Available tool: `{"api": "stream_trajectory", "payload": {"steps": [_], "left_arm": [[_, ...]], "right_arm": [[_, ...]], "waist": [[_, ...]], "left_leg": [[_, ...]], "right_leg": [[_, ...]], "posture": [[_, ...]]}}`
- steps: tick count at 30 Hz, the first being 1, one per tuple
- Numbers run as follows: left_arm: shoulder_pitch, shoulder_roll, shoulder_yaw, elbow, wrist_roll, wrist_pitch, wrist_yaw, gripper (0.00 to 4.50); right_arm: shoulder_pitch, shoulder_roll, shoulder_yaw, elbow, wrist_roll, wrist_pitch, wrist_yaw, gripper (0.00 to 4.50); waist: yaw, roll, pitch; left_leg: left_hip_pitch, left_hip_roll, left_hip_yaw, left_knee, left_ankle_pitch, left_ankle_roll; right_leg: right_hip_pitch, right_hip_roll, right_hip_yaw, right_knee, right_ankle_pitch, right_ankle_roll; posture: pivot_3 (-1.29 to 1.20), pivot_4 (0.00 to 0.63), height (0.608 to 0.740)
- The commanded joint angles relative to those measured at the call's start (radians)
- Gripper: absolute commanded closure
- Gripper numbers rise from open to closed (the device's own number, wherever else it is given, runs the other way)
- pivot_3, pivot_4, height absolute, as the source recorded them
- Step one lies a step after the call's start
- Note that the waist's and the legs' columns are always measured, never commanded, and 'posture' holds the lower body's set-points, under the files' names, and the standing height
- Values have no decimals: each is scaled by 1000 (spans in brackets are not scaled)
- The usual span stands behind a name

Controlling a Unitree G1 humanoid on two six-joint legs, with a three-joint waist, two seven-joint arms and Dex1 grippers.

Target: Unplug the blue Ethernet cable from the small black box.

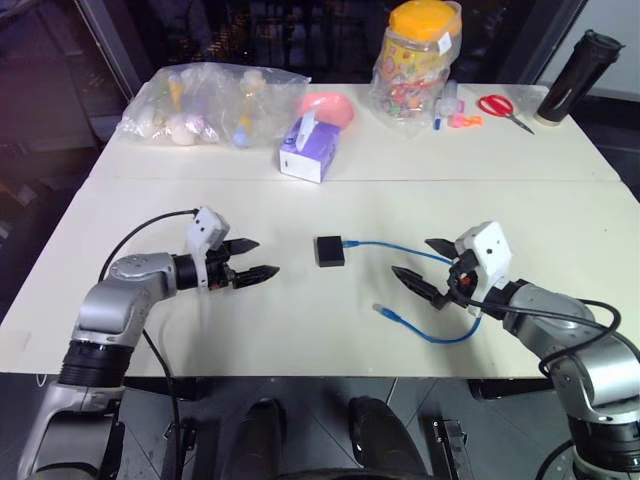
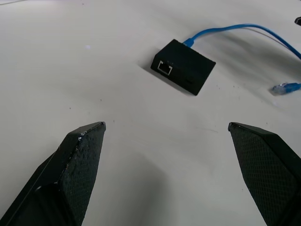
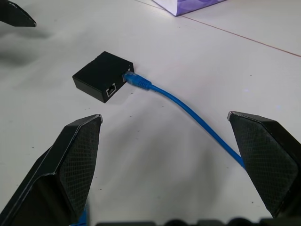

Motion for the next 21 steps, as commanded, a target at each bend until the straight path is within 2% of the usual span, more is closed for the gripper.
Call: {"api": "stream_trajectory", "payload": {"steps": [1, 13, 17, 21], "left_arm": [[-24, 4, 3, 0, 10, -24, -9, 119], [-70, 19, -13, 35, 48, -59, -42, 119], [-150, 54, -45, 30, 39, -38, -136, 119], [-211, 113, -124, 71, 93, -66, -240, 119]], "right_arm": [[1, -4, -5, -23, -9, -26, -3, 0], [-33, -13, 11, 32, -57, -82, 10, 0], [-139, -37, 90, 195, -122, -163, 83, 0], [-292, -27, 205, 418, -189, -272, 196, 0]], "waist": [[0, 0, 0], [-1, 0, 0], [-3, -1, 1], [-18, -1, 1]], "left_leg": [[0, 0, 0, 0, 0, 0], [0, 0, 0, 0, 0, 0], [0, 0, 0, 1, 0, 0], [0, 0, 0, 2, 0, 0]], "right_leg": [[0, 0, 0, 0, 0, 0], [0, 0, 0, 0, 0, 0], [0, 0, 0, 0, 0, 0], [0, 1, 0, 1, 0, 0]], "posture": [[0, 150, 739], [0, 150, 739], [0, 150, 739], [0, 150, 739]]}}
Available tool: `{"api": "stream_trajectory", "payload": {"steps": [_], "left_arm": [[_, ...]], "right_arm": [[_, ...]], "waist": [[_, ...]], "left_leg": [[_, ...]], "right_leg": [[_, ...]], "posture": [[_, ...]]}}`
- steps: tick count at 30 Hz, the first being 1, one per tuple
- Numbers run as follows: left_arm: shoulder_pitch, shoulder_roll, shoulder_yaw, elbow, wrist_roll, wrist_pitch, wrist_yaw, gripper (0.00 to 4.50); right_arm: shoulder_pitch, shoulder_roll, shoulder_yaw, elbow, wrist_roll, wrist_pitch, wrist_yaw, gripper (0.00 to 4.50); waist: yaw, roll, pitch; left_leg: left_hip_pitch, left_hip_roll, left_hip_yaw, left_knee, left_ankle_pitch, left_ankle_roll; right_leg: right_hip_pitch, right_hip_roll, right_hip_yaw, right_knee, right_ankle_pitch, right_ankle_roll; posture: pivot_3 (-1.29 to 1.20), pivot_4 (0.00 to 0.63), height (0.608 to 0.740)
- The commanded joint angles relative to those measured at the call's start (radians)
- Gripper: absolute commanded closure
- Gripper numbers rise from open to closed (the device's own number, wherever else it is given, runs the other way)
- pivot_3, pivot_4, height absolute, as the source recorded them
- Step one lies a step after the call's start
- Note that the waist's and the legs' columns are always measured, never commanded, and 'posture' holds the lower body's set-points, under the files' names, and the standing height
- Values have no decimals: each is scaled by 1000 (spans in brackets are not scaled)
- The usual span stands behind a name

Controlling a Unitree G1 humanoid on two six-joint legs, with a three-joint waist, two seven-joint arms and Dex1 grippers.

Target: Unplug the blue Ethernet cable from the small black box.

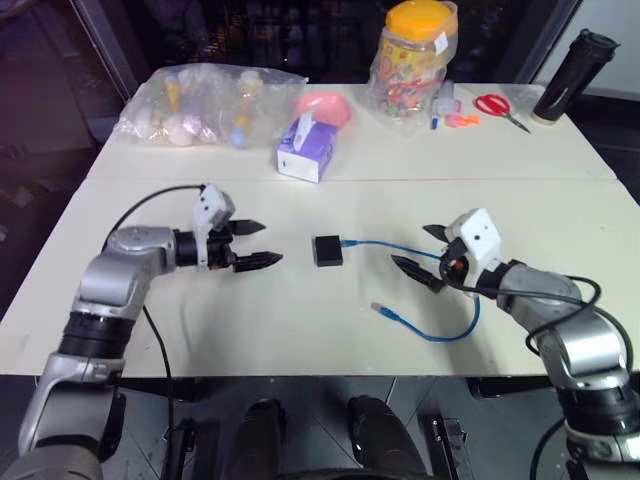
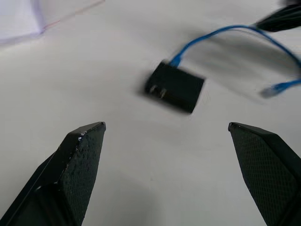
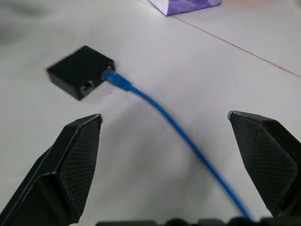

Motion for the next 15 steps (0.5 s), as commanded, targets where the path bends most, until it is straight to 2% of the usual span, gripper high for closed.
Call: {"api": "stream_trajectory", "payload": {"steps": [1, 7, 11, 15], "left_arm": [[-56, 22, -37, 41, 39, -30, -65, 119], [-118, 21, -22, 98, 41, -35, -95, 119], [-63, 25, 2, 39, 32, -17, -63, 119], [-15, 27, 24, -10, 21, 3, -30, 119]], "right_arm": [[-129, 16, 90, 189, -74, -124, 92, 0], [-356, 121, 195, 583, -173, -309, 192, 0], [-479, 211, 244, 827, -229, -421, 254, 0], [-534, 262, 278, 978, -278, -505, 317, 0]], "waist": [[-11, 0, 0], [-20, -1, 1], [-30, -1, 1], [-39, -1, 1]], "left_leg": [[0, 0, 0, -1, 0, 0], [-1, 0, 0, -1, 0, 0], [-1, 0, -1, -3, 0, 1], [-1, 0, -2, -4, 0, 1]], "right_leg": [[0, 0, 0, 0, 0, 0], [-1, 0, 0, 1, 2, 4], [-2, 0, 0, 1, 3, 5], [-2, 0, -1, 1, 3, 5]], "posture": [[0, 150, 739], [0, 150, 739], [0, 150, 739], [0, 150, 739]]}}
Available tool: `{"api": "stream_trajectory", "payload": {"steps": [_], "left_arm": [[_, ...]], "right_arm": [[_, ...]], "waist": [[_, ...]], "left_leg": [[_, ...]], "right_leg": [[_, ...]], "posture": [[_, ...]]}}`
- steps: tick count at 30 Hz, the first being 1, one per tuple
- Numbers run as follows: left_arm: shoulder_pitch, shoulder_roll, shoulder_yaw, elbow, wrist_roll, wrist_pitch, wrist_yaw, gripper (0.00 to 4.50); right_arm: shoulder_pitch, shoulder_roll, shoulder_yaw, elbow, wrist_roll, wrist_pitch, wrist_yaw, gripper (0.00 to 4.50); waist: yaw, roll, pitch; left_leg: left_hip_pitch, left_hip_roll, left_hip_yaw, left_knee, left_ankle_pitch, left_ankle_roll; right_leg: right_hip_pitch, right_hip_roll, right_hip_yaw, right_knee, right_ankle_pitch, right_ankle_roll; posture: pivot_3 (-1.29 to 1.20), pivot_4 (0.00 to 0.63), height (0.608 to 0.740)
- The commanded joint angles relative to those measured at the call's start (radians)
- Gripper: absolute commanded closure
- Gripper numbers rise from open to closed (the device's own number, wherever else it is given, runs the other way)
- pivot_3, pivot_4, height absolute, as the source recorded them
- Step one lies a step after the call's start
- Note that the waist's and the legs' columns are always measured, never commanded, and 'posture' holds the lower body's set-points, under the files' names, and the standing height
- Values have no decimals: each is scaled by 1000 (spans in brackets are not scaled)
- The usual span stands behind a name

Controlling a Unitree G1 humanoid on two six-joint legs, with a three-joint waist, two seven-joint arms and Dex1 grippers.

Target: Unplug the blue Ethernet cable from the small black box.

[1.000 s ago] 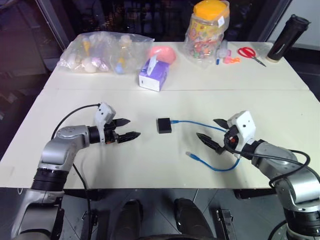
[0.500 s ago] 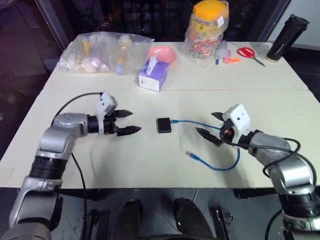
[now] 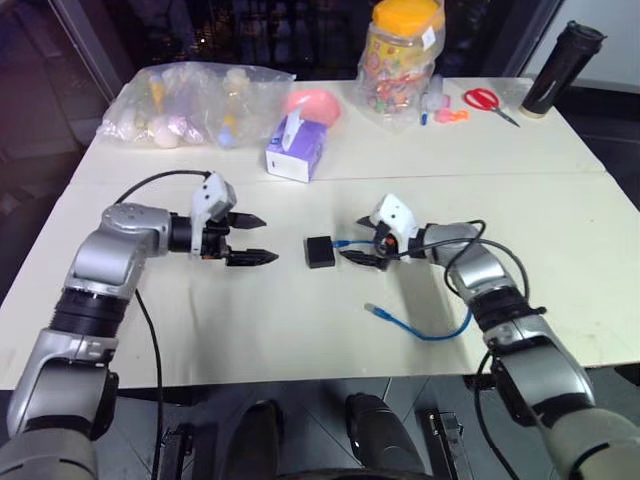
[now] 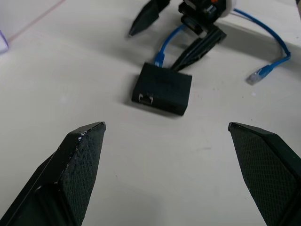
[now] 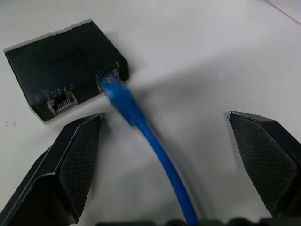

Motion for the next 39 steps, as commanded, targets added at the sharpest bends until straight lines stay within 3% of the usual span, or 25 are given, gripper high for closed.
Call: {"api": "stream_trajectory", "payload": {"steps": [1, 5, 11, 17, 22, 25, 31, 38, 39], "left_arm": [[24, 11, 53, -69, -22, 15, 31, 119], [73, 12, 72, -103, -21, 22, 67, 83], [64, 7, 85, -63, -16, 3, 88, 83], [-66, -113, 105, 143, -50, -8, 99, 83], [-247, -206, 75, 450, -51, -31, -65, 83], [-384, -264, 112, 626, -69, -32, -117, 83], [-589, -364, 145, 936, -6, -198, -107, 83], [-692, -438, 176, 1085, 57, -313, -78, 83], [-699, -450, 180, 1094, 64, -327, -65, 340]], "right_arm": [[-41, 42, 34, 119, -52, -89, 55, 0], [-121, 93, 75, 262, -134, -209, 73, 1323], [-122, 46, 118, 293, -238, -339, 66, 4403], [-145, -72, 125, 201, -405, -566, -272, 4463], [-132, -153, 67, 23, -517, -666, -572, 4463], [-100, -184, 44, -80, -538, -656, -618, 4463], [-57, -193, 7, -208, -537, -610, -643, 4463], [-13, -202, -12, -276, -540, -577, -649, 4463], [-6, -201, -14, -295, -538, -568, -645, 4490]], "waist": [[-4, 0, 0], [-19, -1, 0], [-31, -1, 0], [3, -1, 0], [2, -1, 0], [-4, -1, 0], [-6, -1, 0], [-4, -1, 0], [-4, -1, 0]], "left_leg": [[0, 0, 0, 0, 0, 0], [4, 0, 0, 0, 0, 0], [13, 1, -1, 1, 0, 0], [16, -2, -1, 4, 0, -1], [0, -3, -1, 10, 1, -1], [-2, -3, -2, 8, 1, -1], [-1, -3, -1, 3, 0, 0], [-1, -3, -1, 3, 0, 0], [-1, -3, -1, 3, 0, 0]], "right_leg": [[0, 0, 0, 0, 0, 0], [2, 0, 0, 1, 0, 0], [11, 1, 0, 3, 0, -1], [17, -1, 0, 1, -2, -4], [5, -1, 0, 2, 1, 2], [2, -1, 0, 2, 3, 4], [0, -1, 0, -1, 2, 5], [1, -1, 0, -1, 2, 5], [1, -1, 0, -1, 2, 5]], "posture": [[0, 150, 739], [0, 150, 739], [0, 150, 739], [0, 150, 739], [0, 150, 739], [0, 150, 739], [0, 150, 739], [0, 150, 739], [0, 150, 739]]}}
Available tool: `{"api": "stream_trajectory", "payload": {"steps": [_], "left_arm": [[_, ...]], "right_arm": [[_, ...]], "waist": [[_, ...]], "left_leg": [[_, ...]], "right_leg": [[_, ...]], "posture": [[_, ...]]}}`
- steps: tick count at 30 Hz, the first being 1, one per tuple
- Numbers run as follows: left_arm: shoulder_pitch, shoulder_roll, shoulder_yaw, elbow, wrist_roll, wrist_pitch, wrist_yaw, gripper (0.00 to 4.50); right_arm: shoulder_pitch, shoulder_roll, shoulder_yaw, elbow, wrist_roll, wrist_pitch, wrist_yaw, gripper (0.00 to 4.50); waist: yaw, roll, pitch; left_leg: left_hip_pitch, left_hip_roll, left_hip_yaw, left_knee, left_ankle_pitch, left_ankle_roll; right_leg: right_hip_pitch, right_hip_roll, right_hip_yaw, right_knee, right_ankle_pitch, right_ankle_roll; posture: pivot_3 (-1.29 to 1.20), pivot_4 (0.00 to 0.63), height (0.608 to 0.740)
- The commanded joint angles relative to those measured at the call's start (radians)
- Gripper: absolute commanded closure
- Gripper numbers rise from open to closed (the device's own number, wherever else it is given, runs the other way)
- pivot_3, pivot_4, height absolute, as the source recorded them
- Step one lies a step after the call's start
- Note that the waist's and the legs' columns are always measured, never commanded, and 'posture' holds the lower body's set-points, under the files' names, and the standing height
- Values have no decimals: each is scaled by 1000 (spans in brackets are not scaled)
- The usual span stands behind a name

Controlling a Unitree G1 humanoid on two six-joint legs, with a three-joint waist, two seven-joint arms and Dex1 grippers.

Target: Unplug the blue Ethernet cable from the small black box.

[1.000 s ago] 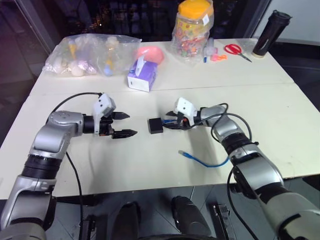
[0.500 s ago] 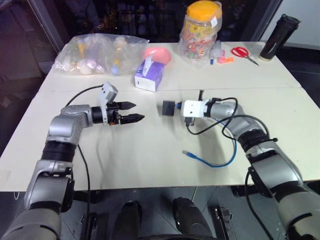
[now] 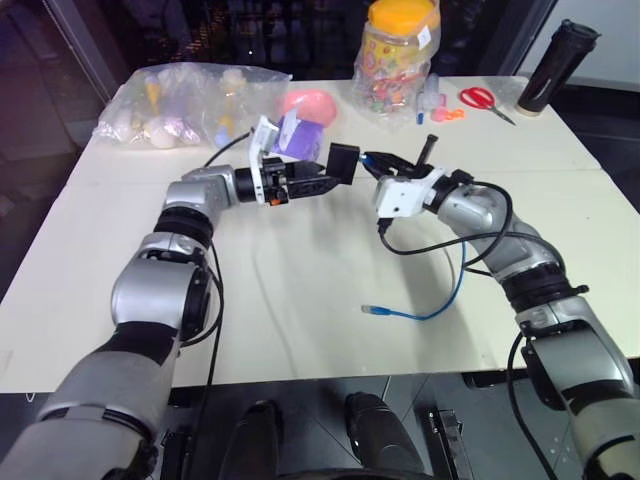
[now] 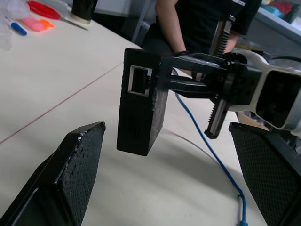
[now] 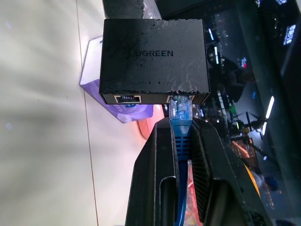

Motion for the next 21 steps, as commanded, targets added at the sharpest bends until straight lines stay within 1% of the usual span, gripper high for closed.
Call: {"api": "stream_trajectory", "payload": {"steps": [1, 2, 3, 4, 8, 9, 10, 15, 16, 18, 19, 20, 21], "left_arm": [[-54, -31, 40, 23, 20, -63, 34, 624], [-60, -37, 53, 28, 17, -64, 37, 880], [-66, -42, 64, 32, 15, -65, 37, 1376], [-68, -45, 72, 34, 17, -66, 36, 1719], [-66, -52, 80, 38, 39, -74, 25, 3550], [-65, -53, 84, 38, 43, -76, 24, 3908], [-64, -54, 87, 38, 47, -76, 23, 3999], [-40, -62, 91, 31, 70, -92, 50, 3996], [-35, -62, 98, 30, 67, -89, 51, 3996], [-26, -58, 112, 29, 60, -80, 53, 3996], [-21, -53, 120, 28, 55, -72, 52, 3996], [-18, -49, 126, 26, 53, -65, 50, 3996], [-14, -46, 132, 24, 51, -57, 44, 3996]], "right_arm": [[12, -3, -40, -99, 11, 26, -7, 4500], [20, 0, -41, -120, 13, 36, -1, 4500], [28, 2, -41, -137, 14, 44, 5, 4500], [37, 3, -41, -156, 16, 53, 11, 4500], [65, 6, -41, -211, 21, 84, 35, 4500], [69, 6, -41, -223, 22, 91, 42, 4500], [73, 7, -41, -233, 25, 98, 49, 4500], [123, 7, -69, -314, 104, 135, 110, 4500], [145, -4, -85, -334, 113, 150, 116, 3532], [204, -18, -140, -382, 140, 213, 116, 2680], [247, -15, -184, -421, 179, 282, 122, 2302], [283, -9, -220, -461, 215, 343, 130, 1649], [327, 7, -263, -514, 282, 413, 144, 1146]], "waist": [[0, 0, 0], [0, 0, 0], [0, 0, 0], [0, 0, 0], [0, 0, 0], [0, 0, 0], [0, 0, 0], [2, 0, 0], [2, 0, 0], [2, 0, 0], [3, 0, 0], [5, 0, 0], [8, 0, 0]], "left_leg": [[0, 0, 0, 0, 0, 0], [0, 0, 0, 0, 0, 0], [0, 0, 0, 0, 0, 0], [0, 0, 0, 0, 0, 0], [0, 0, 0, 0, 0, 0], [0, 0, 0, 0, 0, 0], [0, 0, 0, 0, 0, 0], [0, 0, 0, 1, 0, 0], [0, 0, 0, 1, 0, 0], [0, 0, -1, 0, 0, 0], [0, 0, -1, 0, 0, 0], [0, 0, -1, 0, 0, 0], [0, 0, -1, 0, 0, 0]], "right_leg": [[0, 0, 0, 0, 0, 0], [0, 0, 0, 0, 0, 0], [0, 0, 0, 0, 0, 0], [0, 0, 0, 0, 0, 0], [0, 0, 0, 0, 0, 0], [0, 0, 0, 1, 0, 0], [0, 0, 0, 1, 0, 0], [1, 0, 0, 1, 0, 0], [1, 0, 0, 1, 0, 0], [1, 0, 0, 0, 0, 0], [1, 0, 0, 1, 0, 0], [1, 0, 0, 1, 0, 0], [1, 0, 0, 1, 0, 0]], "posture": [[0, 150, 739], [0, 150, 739], [0, 150, 739], [0, 150, 739], [0, 150, 739], [0, 150, 739], [0, 150, 739], [0, 150, 739], [0, 150, 739], [0, 150, 739], [0, 150, 739], [0, 150, 739], [0, 150, 739]]}}
